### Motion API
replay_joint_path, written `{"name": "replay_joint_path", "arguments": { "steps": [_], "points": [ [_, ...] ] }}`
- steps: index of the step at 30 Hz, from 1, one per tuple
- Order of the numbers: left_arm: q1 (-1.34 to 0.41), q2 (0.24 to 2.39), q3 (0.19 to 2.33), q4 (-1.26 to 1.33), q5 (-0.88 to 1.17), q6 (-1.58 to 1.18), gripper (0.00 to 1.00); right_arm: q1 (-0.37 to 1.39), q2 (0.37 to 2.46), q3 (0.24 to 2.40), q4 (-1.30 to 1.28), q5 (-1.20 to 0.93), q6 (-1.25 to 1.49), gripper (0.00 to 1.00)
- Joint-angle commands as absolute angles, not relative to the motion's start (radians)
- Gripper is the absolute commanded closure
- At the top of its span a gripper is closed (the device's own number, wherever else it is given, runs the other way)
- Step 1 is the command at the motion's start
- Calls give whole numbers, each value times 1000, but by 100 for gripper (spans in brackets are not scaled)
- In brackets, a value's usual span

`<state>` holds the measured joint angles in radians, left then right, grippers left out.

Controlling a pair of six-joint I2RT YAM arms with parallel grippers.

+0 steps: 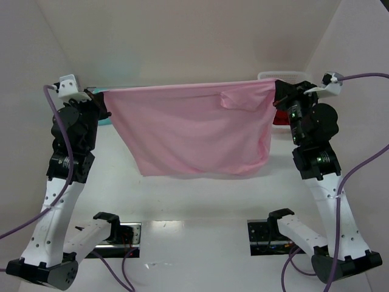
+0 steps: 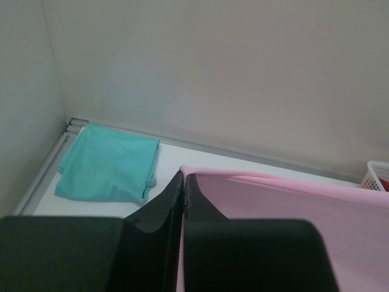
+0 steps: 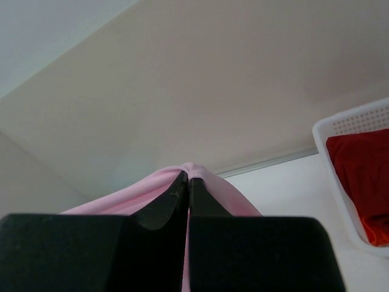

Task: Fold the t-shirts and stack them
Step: Flatten out the tshirt

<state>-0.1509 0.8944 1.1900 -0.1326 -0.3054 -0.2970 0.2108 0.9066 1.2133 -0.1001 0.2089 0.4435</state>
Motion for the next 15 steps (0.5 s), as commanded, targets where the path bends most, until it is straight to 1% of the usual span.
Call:
{"name": "replay_joint_path", "arguments": {
  "steps": [1, 4, 9, 12, 15],
  "points": [
    [-133, 858, 1189, -123, -347, -337, 100, 192, 890, 1249, -63, 232, 434, 100],
    [-133, 824, 1178, -156, -370, -350, 100, 192, 865, 1249, -77, 204, 452, 100],
    [-133, 692, 1189, -221, -361, -370, 100, 192, 756, 1226, -87, 121, 505, 100],
    [-133, 614, 1224, -290, -373, -370, 100, 192, 684, 1207, -100, -6, 537, 100],
    [-133, 531, 1236, -348, -388, -360, 100, 192, 617, 1219, -145, -64, 563, 100]
  ]
}}
